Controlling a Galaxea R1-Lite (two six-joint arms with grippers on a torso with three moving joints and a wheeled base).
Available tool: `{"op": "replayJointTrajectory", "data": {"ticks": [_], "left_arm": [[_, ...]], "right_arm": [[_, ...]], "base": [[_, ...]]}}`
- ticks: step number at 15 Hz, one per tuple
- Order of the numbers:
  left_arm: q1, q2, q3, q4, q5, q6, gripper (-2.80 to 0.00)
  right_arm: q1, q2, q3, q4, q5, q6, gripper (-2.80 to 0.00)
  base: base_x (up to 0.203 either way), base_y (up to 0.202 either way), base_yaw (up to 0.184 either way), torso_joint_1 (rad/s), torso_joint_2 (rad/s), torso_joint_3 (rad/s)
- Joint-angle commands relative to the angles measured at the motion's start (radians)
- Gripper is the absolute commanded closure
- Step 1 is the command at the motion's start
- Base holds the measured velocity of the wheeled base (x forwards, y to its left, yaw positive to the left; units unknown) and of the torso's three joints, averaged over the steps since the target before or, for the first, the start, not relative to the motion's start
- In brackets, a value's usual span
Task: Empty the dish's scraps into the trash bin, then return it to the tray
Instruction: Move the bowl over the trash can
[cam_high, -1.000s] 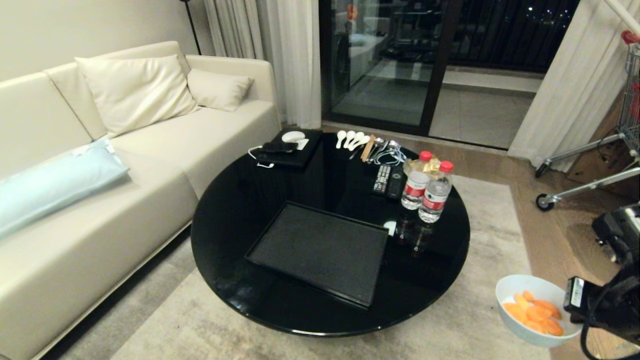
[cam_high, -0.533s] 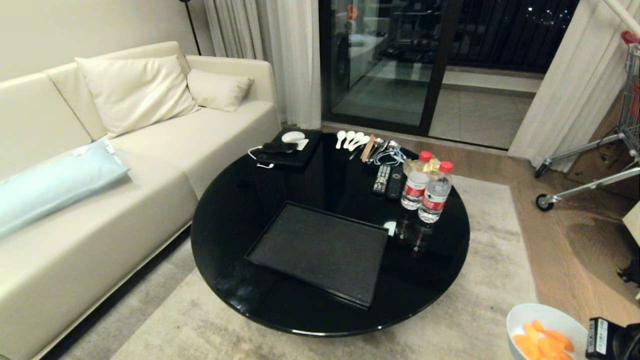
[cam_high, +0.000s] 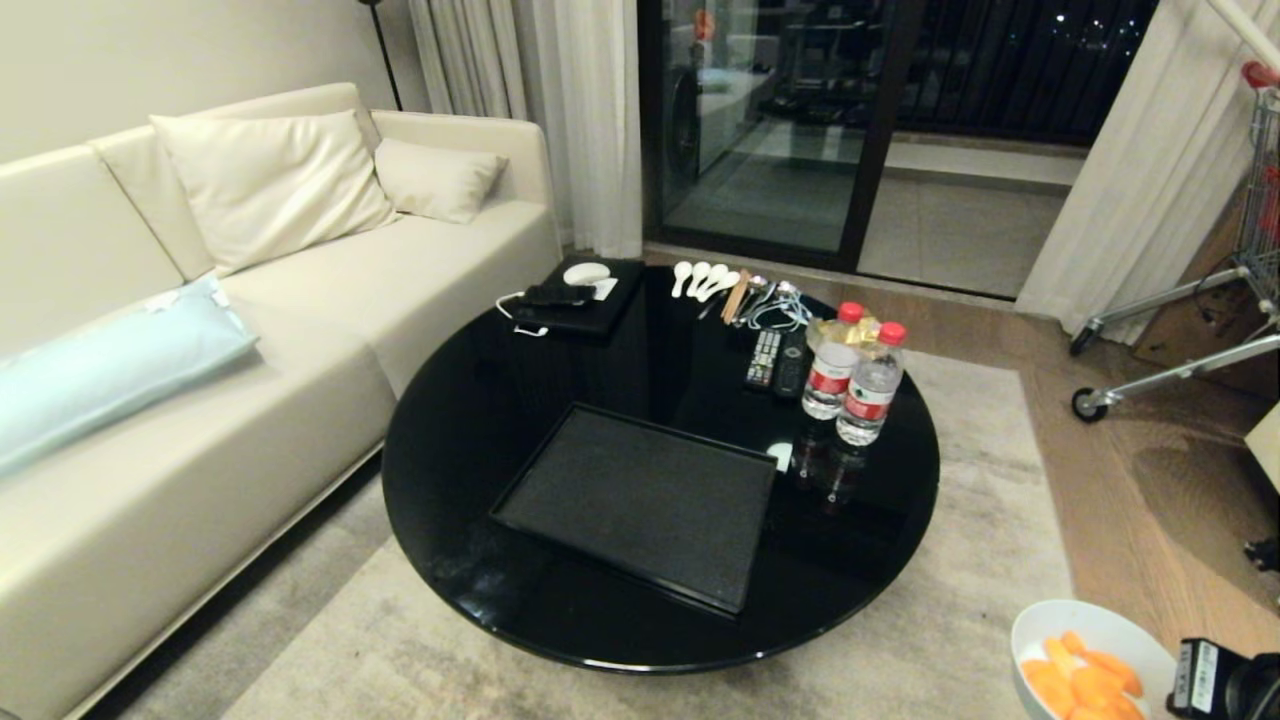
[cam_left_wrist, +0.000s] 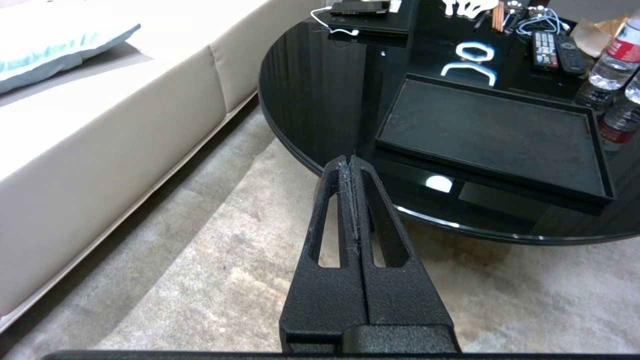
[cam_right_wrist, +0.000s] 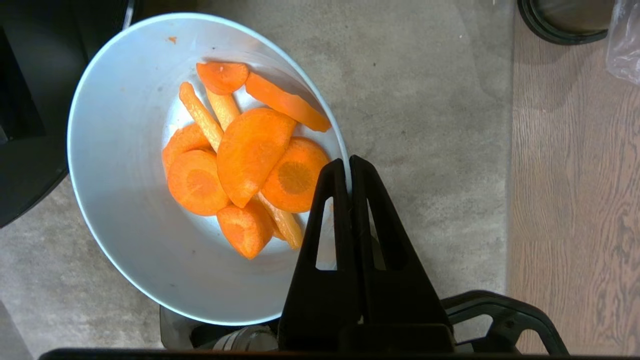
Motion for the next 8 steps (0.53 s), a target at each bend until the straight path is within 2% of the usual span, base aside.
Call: {"op": "replayJointTrajectory", "data": {"ticks": [1, 8], "left_arm": [[0.000, 0.000, 0.000, 0.000, 0.000, 0.000, 0.00], [0.000, 0.000, 0.000, 0.000, 0.000, 0.000, 0.00]], "right_arm": [[0.001, 0.001, 0.012, -0.009, -0.002, 0.003, 0.00], [0.000, -0.009, 0.009, -0.005, -0.003, 0.003, 0.00]], "base": [[0.000, 0.000, 0.000, 0.000, 0.00, 0.000], [0.000, 0.000, 0.000, 0.000, 0.00, 0.000]]}}
